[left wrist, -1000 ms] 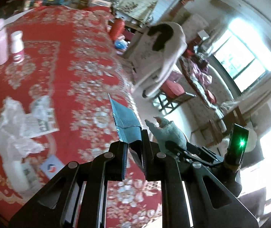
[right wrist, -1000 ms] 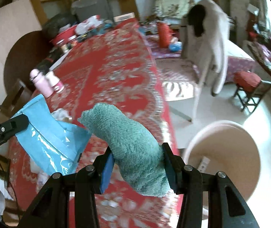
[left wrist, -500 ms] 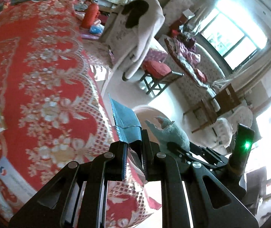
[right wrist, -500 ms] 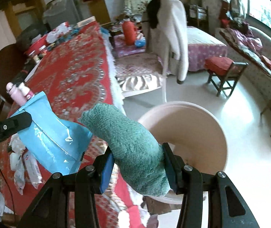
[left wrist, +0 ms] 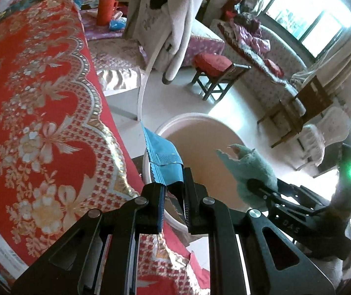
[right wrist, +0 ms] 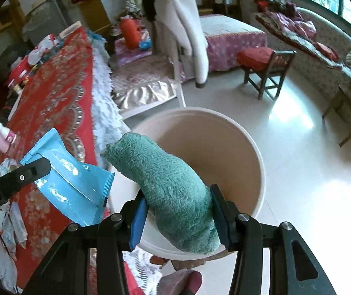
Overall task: Collect trash
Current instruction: 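Hold the blue packet and green cloth above the beige bucket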
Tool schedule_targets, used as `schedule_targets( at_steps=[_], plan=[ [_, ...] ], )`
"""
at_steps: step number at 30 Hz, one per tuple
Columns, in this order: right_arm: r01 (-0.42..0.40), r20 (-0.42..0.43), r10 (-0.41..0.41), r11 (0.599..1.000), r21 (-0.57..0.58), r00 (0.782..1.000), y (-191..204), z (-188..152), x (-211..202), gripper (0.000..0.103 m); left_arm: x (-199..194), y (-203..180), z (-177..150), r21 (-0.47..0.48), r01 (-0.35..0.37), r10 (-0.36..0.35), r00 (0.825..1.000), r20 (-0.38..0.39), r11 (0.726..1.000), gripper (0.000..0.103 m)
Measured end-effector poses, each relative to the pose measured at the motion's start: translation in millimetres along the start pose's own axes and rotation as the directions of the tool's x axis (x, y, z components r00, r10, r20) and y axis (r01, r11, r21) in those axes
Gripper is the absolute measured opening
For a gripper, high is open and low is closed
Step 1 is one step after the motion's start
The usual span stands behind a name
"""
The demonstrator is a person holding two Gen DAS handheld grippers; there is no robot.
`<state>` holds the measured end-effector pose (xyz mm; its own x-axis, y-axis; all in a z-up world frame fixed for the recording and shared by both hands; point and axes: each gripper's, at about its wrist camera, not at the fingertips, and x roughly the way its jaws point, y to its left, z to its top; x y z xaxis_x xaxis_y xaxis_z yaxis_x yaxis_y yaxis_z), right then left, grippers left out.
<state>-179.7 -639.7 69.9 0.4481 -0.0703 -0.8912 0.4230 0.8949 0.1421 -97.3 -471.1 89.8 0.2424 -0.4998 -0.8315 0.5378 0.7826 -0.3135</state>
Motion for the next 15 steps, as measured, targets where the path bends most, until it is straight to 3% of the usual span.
schedule_targets(
  at_steps=[15],
  plan=[
    [0.01, -0.036, -0.008, 0.999, 0.046, 0.999, -21, -4, 12, 0.047, 26, -23, 3, 0.061, -0.03, 0.032, 0.999, -0.02, 0.998, 0.011]
  ],
)
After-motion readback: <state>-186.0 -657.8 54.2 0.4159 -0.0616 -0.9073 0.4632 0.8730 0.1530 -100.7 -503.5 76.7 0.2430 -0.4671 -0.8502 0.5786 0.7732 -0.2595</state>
